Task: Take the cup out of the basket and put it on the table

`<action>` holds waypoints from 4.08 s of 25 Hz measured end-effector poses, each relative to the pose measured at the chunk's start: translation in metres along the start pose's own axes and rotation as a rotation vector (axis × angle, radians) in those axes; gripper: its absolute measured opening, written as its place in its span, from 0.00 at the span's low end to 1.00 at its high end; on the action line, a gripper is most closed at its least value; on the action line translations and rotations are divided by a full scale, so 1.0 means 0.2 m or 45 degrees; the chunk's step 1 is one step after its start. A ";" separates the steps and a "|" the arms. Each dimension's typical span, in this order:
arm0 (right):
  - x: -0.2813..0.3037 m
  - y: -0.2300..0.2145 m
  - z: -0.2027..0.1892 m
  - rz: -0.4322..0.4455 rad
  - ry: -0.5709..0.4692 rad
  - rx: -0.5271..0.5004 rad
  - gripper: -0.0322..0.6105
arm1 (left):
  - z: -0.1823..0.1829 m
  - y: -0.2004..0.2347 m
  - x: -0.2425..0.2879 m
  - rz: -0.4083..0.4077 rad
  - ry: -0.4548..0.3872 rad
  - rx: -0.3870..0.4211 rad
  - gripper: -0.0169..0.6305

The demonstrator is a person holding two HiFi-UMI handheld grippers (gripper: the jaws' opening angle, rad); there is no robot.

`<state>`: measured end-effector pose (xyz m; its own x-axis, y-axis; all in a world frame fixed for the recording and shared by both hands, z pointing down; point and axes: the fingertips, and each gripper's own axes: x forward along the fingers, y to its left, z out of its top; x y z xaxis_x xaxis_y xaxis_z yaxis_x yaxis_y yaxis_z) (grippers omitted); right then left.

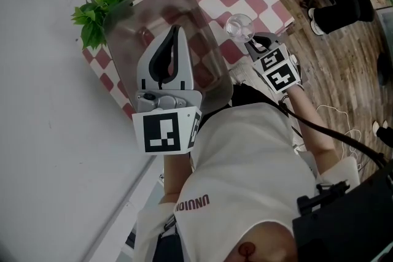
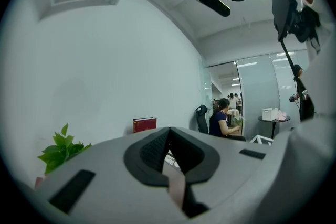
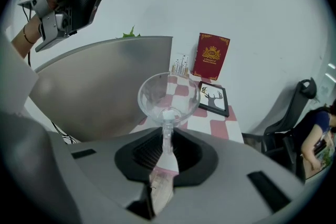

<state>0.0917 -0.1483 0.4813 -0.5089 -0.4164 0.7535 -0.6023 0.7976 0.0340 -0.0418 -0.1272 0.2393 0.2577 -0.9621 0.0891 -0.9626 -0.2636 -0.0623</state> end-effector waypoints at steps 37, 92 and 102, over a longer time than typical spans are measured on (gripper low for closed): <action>0.18 0.06 -0.21 0.064 0.165 0.025 0.14 | -0.03 0.03 0.04 0.004 0.027 0.010 0.04; 0.24 0.07 -0.26 0.134 0.234 0.058 0.15 | -0.05 0.02 0.07 -0.008 0.031 -0.003 0.04; 0.19 0.07 -0.26 0.150 0.253 0.061 0.26 | -0.05 0.02 0.06 -0.012 0.029 -0.007 0.04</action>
<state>0.0956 -0.1295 0.5453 -0.4494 -0.2235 0.8649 -0.5766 0.8121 -0.0897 -0.0434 -0.1400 0.2507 0.2652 -0.9577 0.1121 -0.9606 -0.2725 -0.0556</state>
